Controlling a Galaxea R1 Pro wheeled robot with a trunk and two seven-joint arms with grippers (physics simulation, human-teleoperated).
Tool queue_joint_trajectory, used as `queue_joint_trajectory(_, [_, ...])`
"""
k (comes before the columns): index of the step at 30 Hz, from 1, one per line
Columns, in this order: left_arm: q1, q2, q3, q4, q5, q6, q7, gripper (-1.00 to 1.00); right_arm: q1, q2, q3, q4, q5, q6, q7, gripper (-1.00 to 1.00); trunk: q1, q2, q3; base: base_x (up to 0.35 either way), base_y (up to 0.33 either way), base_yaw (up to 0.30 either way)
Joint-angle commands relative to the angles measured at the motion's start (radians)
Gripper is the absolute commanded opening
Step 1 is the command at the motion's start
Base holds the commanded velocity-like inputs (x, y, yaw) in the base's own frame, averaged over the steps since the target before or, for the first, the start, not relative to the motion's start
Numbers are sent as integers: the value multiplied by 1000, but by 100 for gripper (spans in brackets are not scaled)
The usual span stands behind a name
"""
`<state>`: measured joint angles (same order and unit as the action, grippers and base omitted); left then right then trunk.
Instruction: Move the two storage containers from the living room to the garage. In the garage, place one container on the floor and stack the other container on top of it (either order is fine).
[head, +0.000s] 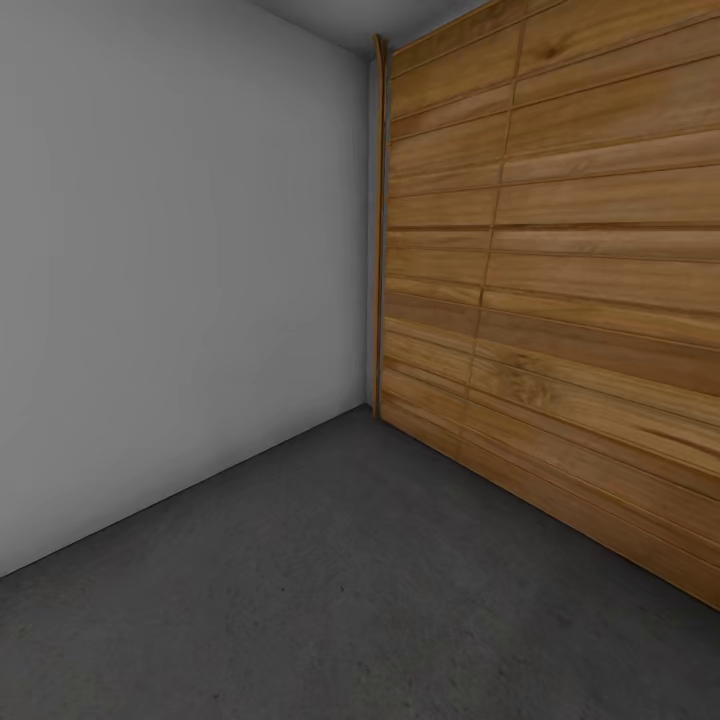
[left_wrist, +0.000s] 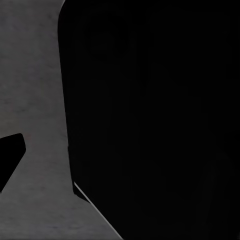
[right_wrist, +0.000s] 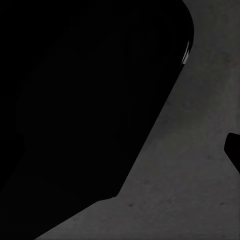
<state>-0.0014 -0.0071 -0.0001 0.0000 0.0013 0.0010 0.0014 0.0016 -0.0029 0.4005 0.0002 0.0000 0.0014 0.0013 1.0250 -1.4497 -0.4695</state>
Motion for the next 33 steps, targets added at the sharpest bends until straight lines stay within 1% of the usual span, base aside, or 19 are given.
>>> queue_joint_trajectory(1, [0,-2,1,0,0,0,0,100,0,0,4,0,0,0,0,100,0,0,-1,0,0,0])
queue_joint_trajectory(21, [0,-4,8,0,3,2,1,100,0,3,2,-1,-13,-2,6,100,0,0,-1,0,0,-3])
queue_joint_trajectory(29, [0,-4,8,0,3,2,1,100,0,3,1,-2,-14,0,6,100,0,0,-1,0,0,-216])
queue_joint_trajectory(33, [0,-4,8,0,3,2,1,100,0,3,1,-2,-14,1,5,100,0,0,-1,0,0,-106])
